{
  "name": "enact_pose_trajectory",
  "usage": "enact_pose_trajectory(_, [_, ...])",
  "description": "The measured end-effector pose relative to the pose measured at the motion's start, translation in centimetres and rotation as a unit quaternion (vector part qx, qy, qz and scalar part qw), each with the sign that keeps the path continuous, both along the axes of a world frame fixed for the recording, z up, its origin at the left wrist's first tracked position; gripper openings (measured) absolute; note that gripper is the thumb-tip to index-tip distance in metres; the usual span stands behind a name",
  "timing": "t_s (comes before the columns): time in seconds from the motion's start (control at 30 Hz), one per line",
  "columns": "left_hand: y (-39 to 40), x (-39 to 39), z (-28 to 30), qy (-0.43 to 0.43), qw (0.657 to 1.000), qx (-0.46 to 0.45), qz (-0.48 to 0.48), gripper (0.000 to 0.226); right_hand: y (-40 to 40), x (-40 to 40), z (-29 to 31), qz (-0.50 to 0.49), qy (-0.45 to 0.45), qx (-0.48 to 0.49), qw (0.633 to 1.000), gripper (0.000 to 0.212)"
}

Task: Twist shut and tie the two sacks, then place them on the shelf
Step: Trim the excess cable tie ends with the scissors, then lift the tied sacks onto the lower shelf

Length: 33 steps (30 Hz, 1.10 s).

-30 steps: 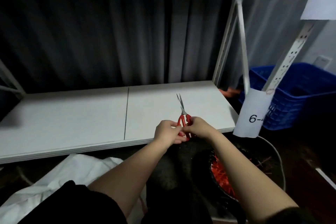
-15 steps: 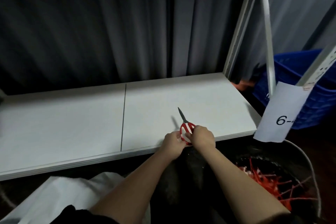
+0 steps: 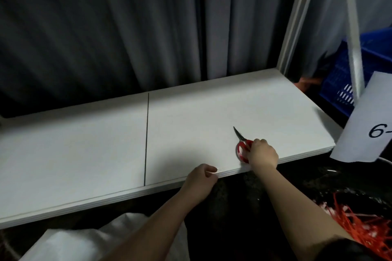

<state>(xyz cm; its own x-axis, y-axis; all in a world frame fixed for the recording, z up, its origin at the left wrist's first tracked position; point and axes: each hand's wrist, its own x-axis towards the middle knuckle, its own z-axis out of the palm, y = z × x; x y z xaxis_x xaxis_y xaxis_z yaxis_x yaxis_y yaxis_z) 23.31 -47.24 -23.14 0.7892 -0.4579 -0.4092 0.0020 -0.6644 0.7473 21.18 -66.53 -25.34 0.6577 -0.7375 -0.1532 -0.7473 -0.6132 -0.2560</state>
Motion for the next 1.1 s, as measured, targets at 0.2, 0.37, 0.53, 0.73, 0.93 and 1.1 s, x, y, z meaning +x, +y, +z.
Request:
enact_pose_trajectory(0.2, [0.4, -0.1, -0.1, 0.023, 1.0, -0.003, 0.0, 0.018, 0.2, 0.2, -0.4, -0.015, 0.007, 0.024, 1.0, 0.035])
enact_pose_trajectory(0.37, [1.8, -0.6, 1.9, 0.031, 0.999, -0.009, -0.004, 0.018, 0.8, -0.2, 1.0, -0.011, 0.016, 0.037, 0.999, 0.042])
enact_pose_trajectory(0.53, [5.1, -1.9, 7.9, 0.036, 0.998, -0.053, 0.014, 0.02, 2.8, -2.1, 7.0, 0.038, 0.046, 0.033, 0.998, 0.034])
enact_pose_trajectory(0.73, [14.0, -5.0, 16.2, 0.011, 0.995, -0.066, 0.076, 0.012, 11.6, -3.8, 16.8, 0.219, 0.075, 0.12, 0.965, 0.029])
enact_pose_trajectory(0.93, [24.6, -10.9, 21.2, -0.037, 0.988, -0.048, 0.144, 0.014, 25.4, -7.9, 22.9, 0.384, 0.123, 0.139, 0.905, 0.031])
enact_pose_trajectory(1.1, [32.0, -15.1, 21.1, -0.071, 0.975, -0.019, 0.207, 0.02, 34.9, -12.2, 23.0, 0.488, 0.138, 0.088, 0.858, 0.036])
